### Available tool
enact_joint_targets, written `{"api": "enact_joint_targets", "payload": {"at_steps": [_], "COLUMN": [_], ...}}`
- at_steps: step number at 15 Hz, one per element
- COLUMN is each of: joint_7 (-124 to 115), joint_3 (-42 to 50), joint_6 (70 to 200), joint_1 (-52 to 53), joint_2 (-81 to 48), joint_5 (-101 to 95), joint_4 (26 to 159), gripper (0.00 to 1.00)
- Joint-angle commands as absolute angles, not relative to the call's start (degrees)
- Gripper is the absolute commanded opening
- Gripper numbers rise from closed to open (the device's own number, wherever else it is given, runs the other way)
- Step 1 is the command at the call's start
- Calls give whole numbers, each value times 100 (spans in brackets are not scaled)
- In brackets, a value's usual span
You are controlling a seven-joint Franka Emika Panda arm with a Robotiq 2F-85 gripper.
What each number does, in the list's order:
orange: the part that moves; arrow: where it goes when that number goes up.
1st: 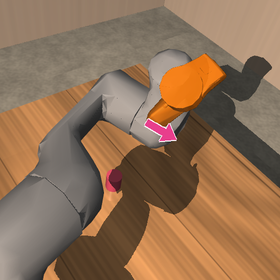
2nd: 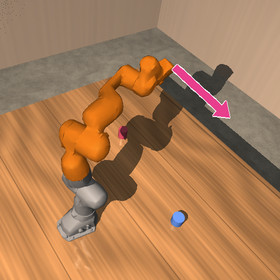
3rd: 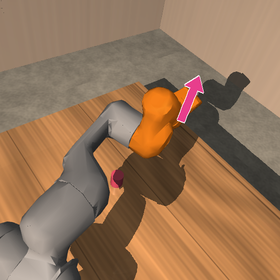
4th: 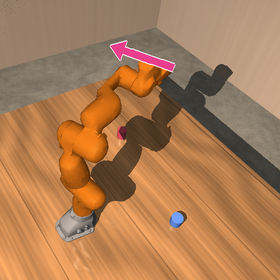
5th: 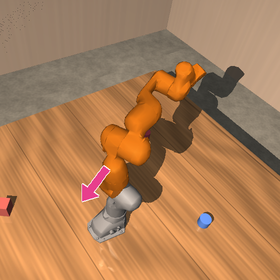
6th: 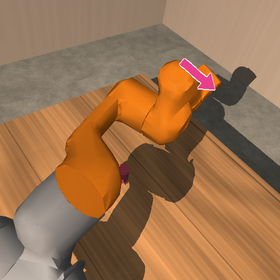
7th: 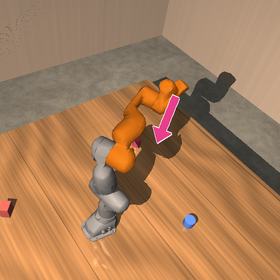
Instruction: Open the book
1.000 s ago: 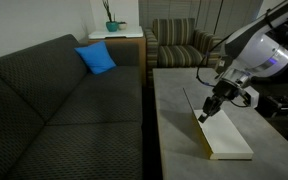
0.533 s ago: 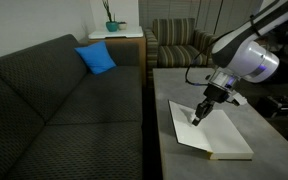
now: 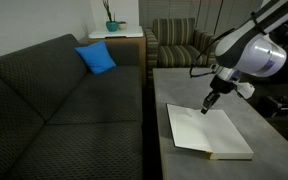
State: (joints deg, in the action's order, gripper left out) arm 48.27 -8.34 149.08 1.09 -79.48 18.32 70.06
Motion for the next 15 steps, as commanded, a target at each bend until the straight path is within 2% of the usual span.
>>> {"api": "enact_joint_targets", "payload": {"at_steps": [1,6,7,8,9,15], "joint_7": [4716,4880,4531,4444,4262,3689], "joint_3": [-426,-154,-432,-419,-443,-623], "joint_6": [15425,15622,15688,15677,15700,15602], "joint_1": [311,499,234,236,196,-97], "joint_2": [-7108,-6237,-6127,-5994,-5882,-5373], "joint_5": [1706,1694,1082,919,675,-226], "joint_4": [8134,9277,9459,9624,9768,10433], "gripper": [0,0,0,26,27,68]}}
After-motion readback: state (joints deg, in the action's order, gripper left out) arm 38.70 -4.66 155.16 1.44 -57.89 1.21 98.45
